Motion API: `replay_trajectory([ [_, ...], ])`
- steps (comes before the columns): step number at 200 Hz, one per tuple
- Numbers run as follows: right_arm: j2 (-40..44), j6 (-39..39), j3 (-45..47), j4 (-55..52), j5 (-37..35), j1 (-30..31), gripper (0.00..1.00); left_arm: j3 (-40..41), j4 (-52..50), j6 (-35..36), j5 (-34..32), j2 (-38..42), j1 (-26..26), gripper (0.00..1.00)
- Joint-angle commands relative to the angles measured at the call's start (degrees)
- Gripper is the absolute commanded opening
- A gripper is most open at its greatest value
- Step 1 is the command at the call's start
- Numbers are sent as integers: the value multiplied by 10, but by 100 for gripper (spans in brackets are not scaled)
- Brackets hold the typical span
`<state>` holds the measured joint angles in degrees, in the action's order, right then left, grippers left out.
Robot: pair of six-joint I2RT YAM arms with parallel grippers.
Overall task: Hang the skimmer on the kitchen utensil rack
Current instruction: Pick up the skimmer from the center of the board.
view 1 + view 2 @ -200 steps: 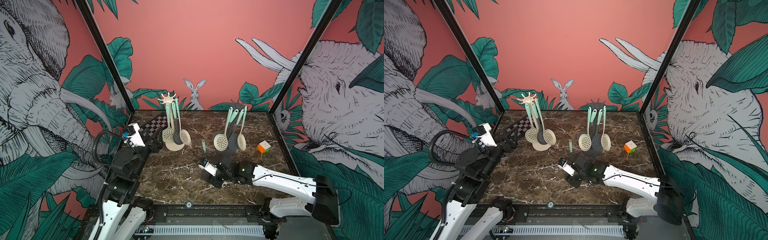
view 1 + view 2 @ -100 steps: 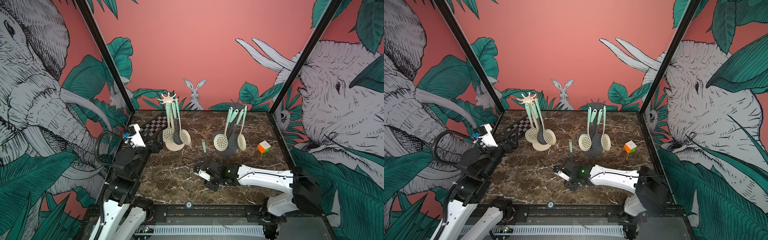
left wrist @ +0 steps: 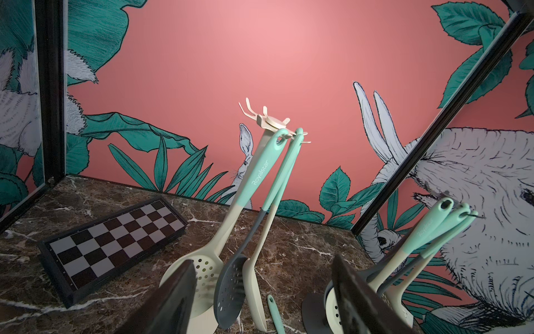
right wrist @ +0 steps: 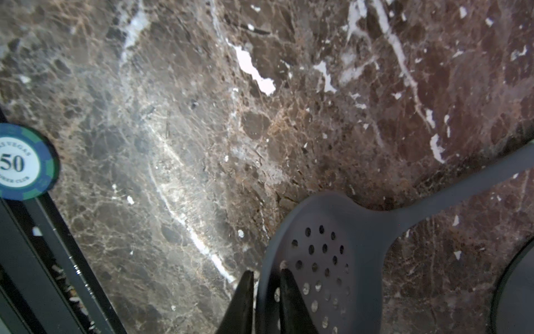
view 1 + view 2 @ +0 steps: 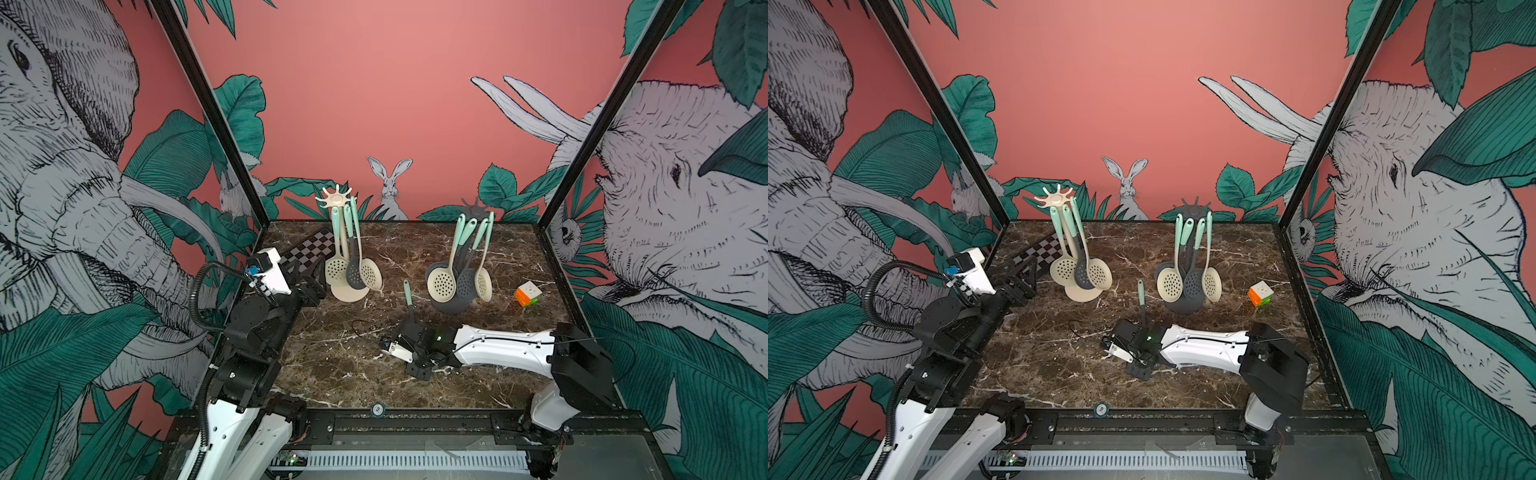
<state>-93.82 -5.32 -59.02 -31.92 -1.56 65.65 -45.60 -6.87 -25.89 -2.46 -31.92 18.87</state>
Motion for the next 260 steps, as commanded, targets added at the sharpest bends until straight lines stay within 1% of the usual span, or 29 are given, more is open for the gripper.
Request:
replay_trajectory([
  [1, -2, -11, -15, -22, -11, 5, 7, 9, -2, 0, -6, 9, 1, 76],
  [9, 0, -14, -21, -25, -18, 8, 0, 9, -2, 0, -6, 10, 1, 76],
  [34, 16, -31, -41, -30, -48, 21, 0, 7, -5, 1, -5, 12, 0, 76],
  [37, 35, -34, -42, -29, -53, 23, 0, 6, -6, 1, -5, 12, 0, 76],
  [48, 53, -43, -55, -32, -75, 30, 0, 4, -7, 2, -2, 14, 0, 76],
  [70, 80, -66, -87, -43, -138, 47, 0, -2, -8, 2, 2, 17, 0, 76],
  [96, 111, -107, -121, -33, -247, 81, 0, -14, -14, 7, 13, 20, 0, 76],
  [104, 119, -127, -129, -21, -288, 95, 0, -19, -13, 13, 28, 19, 0, 75],
  [125, 127, -199, -146, 31, -411, 136, 0, -48, -12, 24, 104, -5, 0, 75],
  [137, 122, -262, -151, 79, -486, 160, 0, -68, -13, 23, 147, -24, 0, 74],
  [145, 117, -319, -152, 119, -528, 173, 0, -81, -11, 24, 178, -38, 0, 73],
  [159, 104, -408, -151, 193, -576, 190, 0, -107, -10, 24, 229, -65, 0, 72],
  [167, 96, -454, -152, 226, -587, 195, 0, -120, -8, 25, 253, -80, 0, 71],
  [176, 87, -488, -155, 258, -592, 198, 0, -131, -5, 23, 274, -93, 0, 70],
  [203, 66, -546, -157, 325, -591, 205, 0, -146, 15, 15, 306, -117, 0, 68],
  [224, 53, -568, -158, 356, -589, 209, 0, -139, 41, -3, 323, -125, 1, 68],
  [260, 41, -571, -158, 379, -580, 211, 0, -120, 93, -35, 334, -133, 1, 66],
])
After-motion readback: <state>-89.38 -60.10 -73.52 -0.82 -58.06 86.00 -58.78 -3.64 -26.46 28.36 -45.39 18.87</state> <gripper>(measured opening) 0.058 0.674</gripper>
